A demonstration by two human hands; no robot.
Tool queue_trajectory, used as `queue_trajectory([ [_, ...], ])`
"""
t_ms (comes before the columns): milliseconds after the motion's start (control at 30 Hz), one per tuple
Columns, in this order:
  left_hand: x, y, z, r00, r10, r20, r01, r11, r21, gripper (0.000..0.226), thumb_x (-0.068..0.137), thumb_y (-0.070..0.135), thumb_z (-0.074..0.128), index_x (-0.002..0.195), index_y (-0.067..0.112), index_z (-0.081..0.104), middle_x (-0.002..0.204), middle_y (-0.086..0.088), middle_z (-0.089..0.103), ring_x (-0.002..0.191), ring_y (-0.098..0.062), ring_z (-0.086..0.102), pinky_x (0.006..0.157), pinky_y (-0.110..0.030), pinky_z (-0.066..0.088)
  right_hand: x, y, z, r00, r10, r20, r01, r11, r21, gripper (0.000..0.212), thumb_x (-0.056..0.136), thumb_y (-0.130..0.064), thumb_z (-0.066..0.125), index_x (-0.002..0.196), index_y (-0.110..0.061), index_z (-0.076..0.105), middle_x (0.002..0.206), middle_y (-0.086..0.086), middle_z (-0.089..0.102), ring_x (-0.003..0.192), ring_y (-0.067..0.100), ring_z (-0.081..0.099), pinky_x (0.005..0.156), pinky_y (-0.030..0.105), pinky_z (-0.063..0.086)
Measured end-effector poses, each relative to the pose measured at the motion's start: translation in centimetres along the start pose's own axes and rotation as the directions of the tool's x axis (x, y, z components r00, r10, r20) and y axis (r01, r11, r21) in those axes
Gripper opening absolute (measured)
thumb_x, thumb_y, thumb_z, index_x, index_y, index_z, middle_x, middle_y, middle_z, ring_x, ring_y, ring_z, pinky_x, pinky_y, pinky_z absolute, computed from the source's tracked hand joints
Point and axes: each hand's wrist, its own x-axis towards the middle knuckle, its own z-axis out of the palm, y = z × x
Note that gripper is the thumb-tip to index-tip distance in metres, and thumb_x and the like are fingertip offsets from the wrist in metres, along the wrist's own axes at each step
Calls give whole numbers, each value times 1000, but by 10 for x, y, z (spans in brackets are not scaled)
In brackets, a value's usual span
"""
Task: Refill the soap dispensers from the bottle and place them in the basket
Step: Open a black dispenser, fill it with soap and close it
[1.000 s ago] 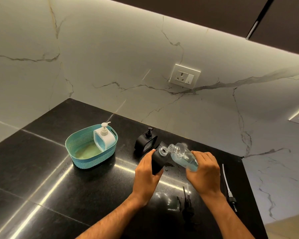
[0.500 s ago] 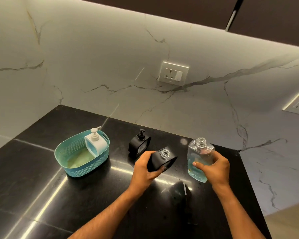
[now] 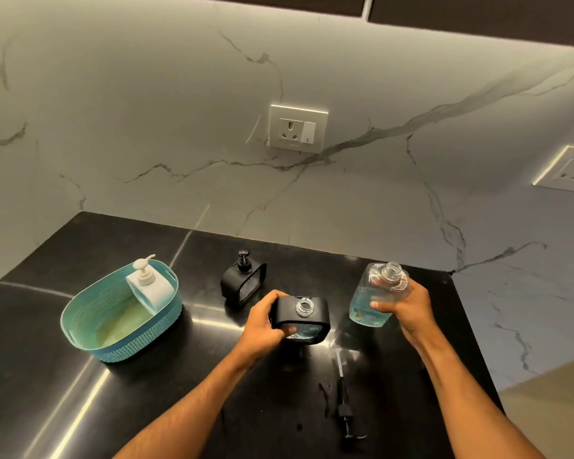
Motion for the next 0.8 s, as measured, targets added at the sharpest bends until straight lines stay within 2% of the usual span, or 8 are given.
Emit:
queue_trajectory([
  [167, 9, -12, 12, 999, -48, 18, 48, 998, -34, 46, 65, -2, 75, 106, 15, 62, 105, -7, 71, 105, -28, 69, 95, -53, 56, 23, 11, -7, 999, 33, 34, -34, 999, 34, 67, 54, 22, 83, 114, -4, 68, 103, 11, 77, 99, 30, 74, 78, 36, 61],
  [267, 14, -16, 16, 998, -59, 23, 59, 998, -30, 46, 65, -3, 75, 106, 13, 63, 105, -11, 71, 107, -36, 67, 97, -57, 54, 35, 16, -11, 997, 50, 57, -53, 997, 48, 67, 57, 22, 82, 117, -4, 68, 108, 13, 76, 103, 31, 73, 84, 43, 60],
  [367, 19, -18, 19, 997, -71, 38, 72, 997, -21, 45, 64, -2, 76, 105, 12, 63, 106, -14, 70, 108, -39, 67, 97, -59, 52, 45, 21, -13, 994, 73, 75, -78, 995, 61, 67, 58, 22, 81, 119, -3, 67, 109, 15, 75, 104, 32, 73, 83, 40, 61],
  [567, 24, -20, 22, 994, -90, 59, 90, 996, -3, 46, 63, 0, 76, 99, 26, 66, 104, -11, 72, 105, -35, 69, 96, -53, 54, 59, 32, -18, 990, 95, 102, -103, 992, 74, 69, 58, 21, 81, 121, -4, 66, 111, 15, 75, 106, 32, 72, 88, 44, 59],
  [700, 25, -25, 24, 993, -93, 75, 94, 995, -16, 43, 65, 1, 78, 102, 15, 64, 100, -12, 70, 99, -21, 68, 92, -45, 53, 64, 33, -22, 985, 108, 134, -120, 989, 91, 69, 60, 21, 81, 123, -2, 64, 114, 15, 74, 109, 33, 71, 84, 38, 61],
  [800, 24, -27, 22, 992, -100, 79, 103, 994, -27, 43, 64, 2, 79, 104, 9, 62, 99, -8, 69, 98, -19, 66, 90, -38, 52, 66, 32, -23, 979, 112, 169, -128, 988, 89, 70, 62, 20, 81, 126, -2, 63, 117, 15, 73, 112, 33, 70, 86, 38, 61],
])
